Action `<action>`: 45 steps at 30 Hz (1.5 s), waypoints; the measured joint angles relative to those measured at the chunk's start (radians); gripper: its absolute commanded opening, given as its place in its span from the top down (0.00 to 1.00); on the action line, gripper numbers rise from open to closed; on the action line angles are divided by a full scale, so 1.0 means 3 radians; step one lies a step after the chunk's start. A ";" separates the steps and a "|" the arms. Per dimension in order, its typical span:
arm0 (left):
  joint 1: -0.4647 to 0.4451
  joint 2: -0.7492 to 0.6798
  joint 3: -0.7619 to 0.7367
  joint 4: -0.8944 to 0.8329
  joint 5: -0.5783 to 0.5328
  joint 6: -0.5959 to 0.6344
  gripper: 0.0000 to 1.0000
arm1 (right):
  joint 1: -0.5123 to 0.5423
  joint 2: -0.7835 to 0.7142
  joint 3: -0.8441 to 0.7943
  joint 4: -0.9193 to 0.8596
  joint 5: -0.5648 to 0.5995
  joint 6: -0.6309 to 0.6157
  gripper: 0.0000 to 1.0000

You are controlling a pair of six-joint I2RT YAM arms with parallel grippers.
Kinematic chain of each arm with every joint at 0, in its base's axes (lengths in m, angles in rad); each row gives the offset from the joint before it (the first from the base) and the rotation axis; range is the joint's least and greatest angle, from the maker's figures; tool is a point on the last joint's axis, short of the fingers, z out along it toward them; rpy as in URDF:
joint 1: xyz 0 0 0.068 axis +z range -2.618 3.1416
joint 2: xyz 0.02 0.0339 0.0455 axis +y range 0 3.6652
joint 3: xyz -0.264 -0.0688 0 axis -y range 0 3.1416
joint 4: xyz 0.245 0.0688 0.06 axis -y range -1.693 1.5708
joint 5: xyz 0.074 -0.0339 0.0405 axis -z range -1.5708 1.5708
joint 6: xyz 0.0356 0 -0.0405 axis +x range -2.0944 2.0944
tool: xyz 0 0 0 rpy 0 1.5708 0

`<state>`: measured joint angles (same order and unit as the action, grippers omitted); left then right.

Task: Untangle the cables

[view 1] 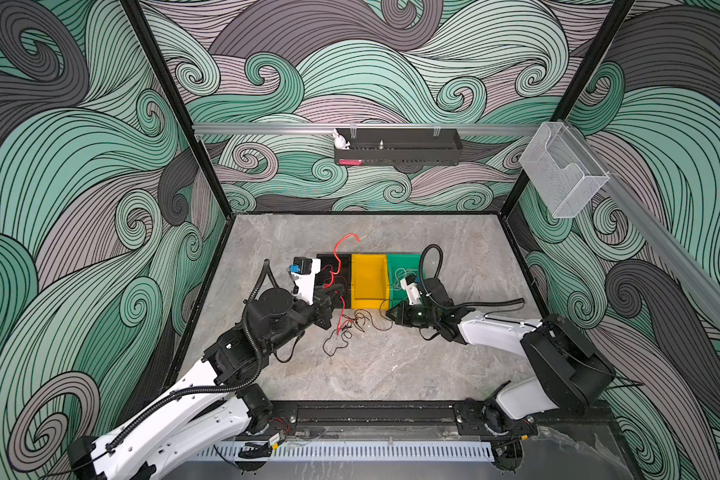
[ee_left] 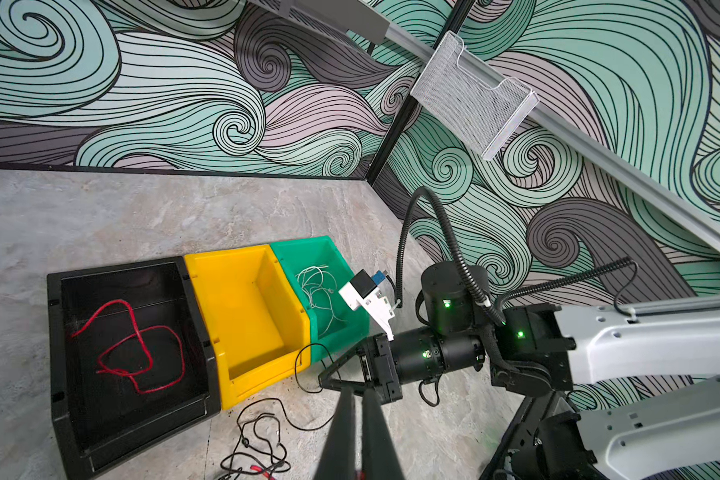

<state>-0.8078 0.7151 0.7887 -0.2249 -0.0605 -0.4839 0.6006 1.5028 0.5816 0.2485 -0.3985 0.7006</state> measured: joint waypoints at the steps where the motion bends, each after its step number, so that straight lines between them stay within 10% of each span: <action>1: 0.0000 0.0005 0.0000 0.0000 0.0001 -0.0005 1.00 | 0.0001 0.0000 0.0004 -0.0038 -0.0013 -0.0037 0.94; 15: 0.0000 0.0215 0.0000 0.0081 0.0075 -0.0072 1.00 | 0.0347 -0.0917 -0.0048 -0.0268 -0.0240 -0.0919 0.41; 26: 0.0000 0.0244 0.0000 0.0168 0.0131 -0.0161 1.00 | 0.0615 -0.0027 -0.0038 0.0622 -0.0493 -0.1118 0.21; 34: 0.0000 0.0244 0.0000 0.0253 0.0181 -0.0231 1.00 | 0.0662 0.0516 0.0167 0.1157 -0.0523 -0.0975 0.25; 45: 0.0000 0.0139 0.0020 0.0268 0.0150 -0.0290 1.00 | 0.0662 0.0935 0.0338 0.1442 -0.0445 -0.0765 0.86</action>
<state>-0.8078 0.7567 0.7948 -0.1444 -0.0154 -0.5709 0.7994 1.7832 0.6830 0.6811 -0.5320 0.4709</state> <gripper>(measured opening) 0.049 0.204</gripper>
